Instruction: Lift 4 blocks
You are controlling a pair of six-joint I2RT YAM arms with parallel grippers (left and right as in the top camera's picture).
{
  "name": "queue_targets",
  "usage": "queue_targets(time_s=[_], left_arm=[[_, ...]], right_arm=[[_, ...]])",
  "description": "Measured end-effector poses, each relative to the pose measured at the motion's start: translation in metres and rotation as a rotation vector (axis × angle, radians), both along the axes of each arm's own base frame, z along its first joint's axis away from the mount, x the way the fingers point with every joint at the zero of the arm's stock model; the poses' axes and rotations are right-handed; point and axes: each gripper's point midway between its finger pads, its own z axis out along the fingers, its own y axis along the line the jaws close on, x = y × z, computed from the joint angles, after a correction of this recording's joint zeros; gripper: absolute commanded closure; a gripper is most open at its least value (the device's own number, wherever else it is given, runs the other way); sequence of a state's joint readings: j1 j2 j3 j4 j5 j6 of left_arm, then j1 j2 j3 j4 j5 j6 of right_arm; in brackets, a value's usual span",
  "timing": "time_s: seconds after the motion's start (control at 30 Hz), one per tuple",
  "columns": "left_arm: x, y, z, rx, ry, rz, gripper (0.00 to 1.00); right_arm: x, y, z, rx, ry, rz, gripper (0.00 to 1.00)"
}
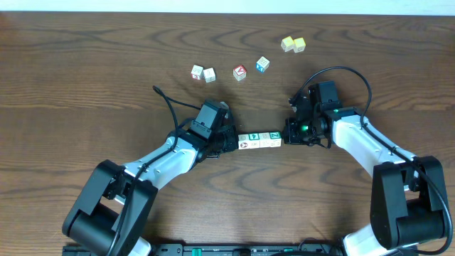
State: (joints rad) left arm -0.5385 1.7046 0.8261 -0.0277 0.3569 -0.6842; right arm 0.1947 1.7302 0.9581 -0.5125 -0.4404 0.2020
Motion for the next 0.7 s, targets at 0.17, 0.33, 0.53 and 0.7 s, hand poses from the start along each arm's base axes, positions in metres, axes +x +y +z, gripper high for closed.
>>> queue_targets(time_s=[0.17, 0.33, 0.53, 0.7], left_arm=[[0.0, 0.0, 0.0, 0.001, 0.001, 0.0, 0.93], [-0.001, 0.0, 0.0, -0.002, 0.003, -0.002, 0.93], [-0.001, -0.001, 0.005, -0.009, -0.005, -0.004, 0.93], [-0.001, -0.001, 0.008, -0.012, -0.009, -0.004, 0.93]], right_arm=[[0.0, 0.0, 0.0, 0.001, 0.005, -0.006, 0.99], [-0.005, -0.001, -0.001, -0.002, 0.032, -0.013, 0.99], [-0.01, -0.002, -0.001, -0.005, 0.056, -0.016, 0.99], [-0.011, -0.002, -0.001, -0.006, 0.067, -0.022, 0.99]])
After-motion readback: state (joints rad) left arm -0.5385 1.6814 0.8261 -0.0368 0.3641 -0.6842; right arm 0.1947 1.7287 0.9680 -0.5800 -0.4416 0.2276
